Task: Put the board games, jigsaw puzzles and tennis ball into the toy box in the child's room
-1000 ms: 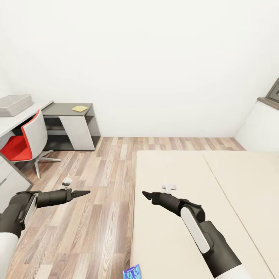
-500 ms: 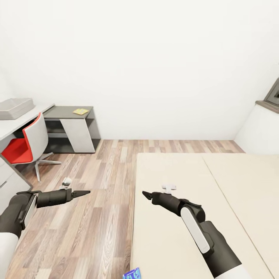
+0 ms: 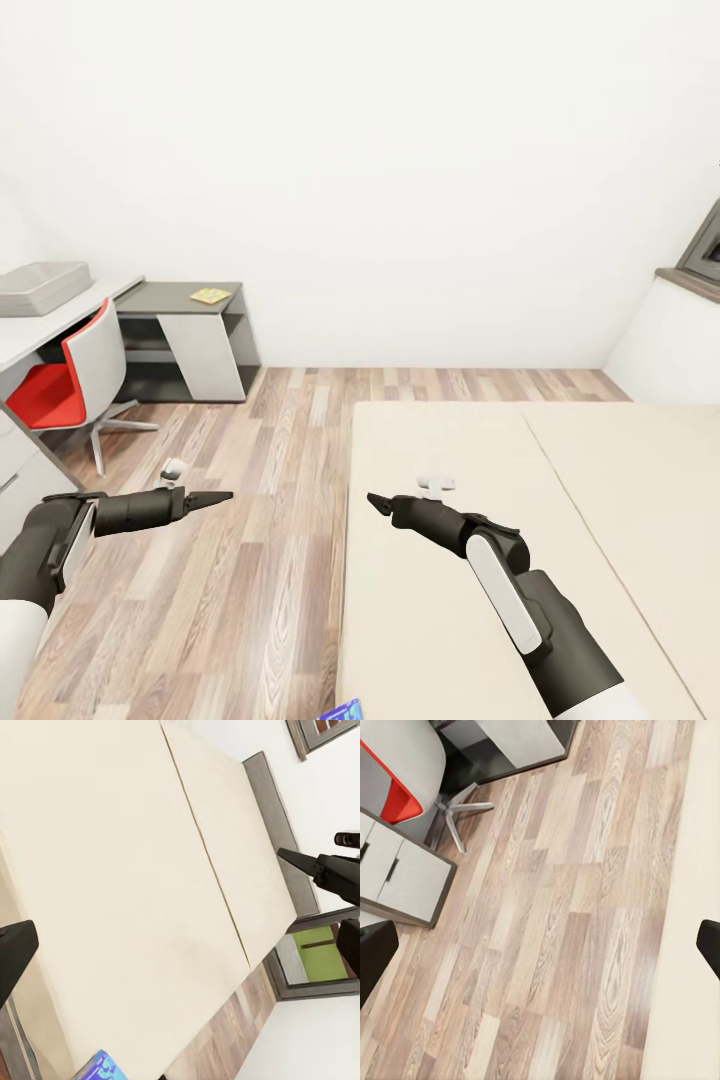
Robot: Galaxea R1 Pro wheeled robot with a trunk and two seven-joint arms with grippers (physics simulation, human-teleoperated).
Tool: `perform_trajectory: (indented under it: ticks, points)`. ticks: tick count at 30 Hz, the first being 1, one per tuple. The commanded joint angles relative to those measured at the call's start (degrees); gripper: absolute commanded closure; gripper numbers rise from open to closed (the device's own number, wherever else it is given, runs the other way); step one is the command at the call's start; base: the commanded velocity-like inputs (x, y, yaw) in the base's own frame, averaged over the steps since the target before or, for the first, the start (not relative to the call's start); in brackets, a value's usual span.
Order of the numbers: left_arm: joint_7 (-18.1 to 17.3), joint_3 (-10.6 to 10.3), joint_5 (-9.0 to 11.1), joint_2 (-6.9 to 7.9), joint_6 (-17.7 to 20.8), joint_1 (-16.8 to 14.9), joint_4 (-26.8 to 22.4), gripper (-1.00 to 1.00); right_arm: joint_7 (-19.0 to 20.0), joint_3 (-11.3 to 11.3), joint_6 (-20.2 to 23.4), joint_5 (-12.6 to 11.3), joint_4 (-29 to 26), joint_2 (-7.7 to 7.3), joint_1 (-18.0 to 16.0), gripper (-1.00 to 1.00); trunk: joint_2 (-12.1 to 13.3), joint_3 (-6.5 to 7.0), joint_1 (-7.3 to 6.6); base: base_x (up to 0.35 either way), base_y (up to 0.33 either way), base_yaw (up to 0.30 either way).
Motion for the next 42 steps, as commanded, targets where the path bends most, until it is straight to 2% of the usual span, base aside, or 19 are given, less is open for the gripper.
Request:
perform_trajectory:
  ticks: [1,42]
  points:
    - [-0.43,0.14,-0.37,-0.02,0.6,-0.06,-0.02,-1.0,0.11,0.03,0.21,0.06,-0.04,-0.04,-0.05,-1.0,-0.11,-0.02,0.04,0.0,0.0,0.0]
    - [-0.4,0.33,-0.4,-0.02,0.6,-0.06,-0.02,-1.0,0.09,0.03,0.21,0.06,-0.04,0.06,-0.04,-1.0,-0.11,3.79,0.04,0.0,0.0,0.0]
